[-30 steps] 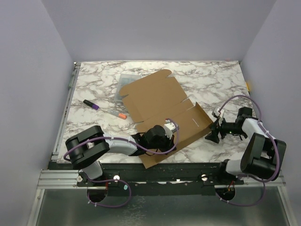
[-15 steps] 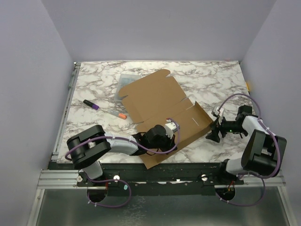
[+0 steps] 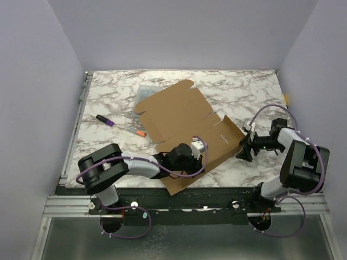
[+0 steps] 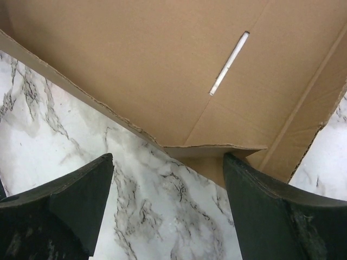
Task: Fold the paper box
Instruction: Fold the paper box at the center of the board.
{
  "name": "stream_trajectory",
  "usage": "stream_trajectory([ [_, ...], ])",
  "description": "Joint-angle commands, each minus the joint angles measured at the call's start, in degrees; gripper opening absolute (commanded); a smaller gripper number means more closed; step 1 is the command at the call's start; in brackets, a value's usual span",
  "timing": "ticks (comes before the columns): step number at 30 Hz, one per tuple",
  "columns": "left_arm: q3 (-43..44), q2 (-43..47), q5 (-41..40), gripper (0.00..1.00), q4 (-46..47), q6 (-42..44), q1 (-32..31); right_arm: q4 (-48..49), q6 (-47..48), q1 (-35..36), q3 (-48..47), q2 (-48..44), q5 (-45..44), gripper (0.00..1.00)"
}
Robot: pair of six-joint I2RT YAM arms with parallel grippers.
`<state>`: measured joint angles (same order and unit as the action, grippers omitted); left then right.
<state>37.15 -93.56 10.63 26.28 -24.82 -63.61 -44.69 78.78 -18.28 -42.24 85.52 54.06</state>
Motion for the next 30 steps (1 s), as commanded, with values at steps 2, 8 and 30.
stream_trajectory([
  [2, 0.8, -1.9, 2.5, 0.0, -2.0, 0.5, -0.4, -2.9, 5.4, 1.1, -2.3, 2.2, 3.6, 0.86],
  [8, 1.3, -2.6, 2.8, 0.0, -2.0, 0.7, -0.4, -9.8, 17.0, 1.4, -4.4, 3.9, 4.0, 0.87],
  [30, 2.3, -4.4, 3.1, 0.0, -2.0, 1.1, -0.4, -13.9, 27.6, 3.6, -9.6, 8.1, 2.1, 0.81],
])
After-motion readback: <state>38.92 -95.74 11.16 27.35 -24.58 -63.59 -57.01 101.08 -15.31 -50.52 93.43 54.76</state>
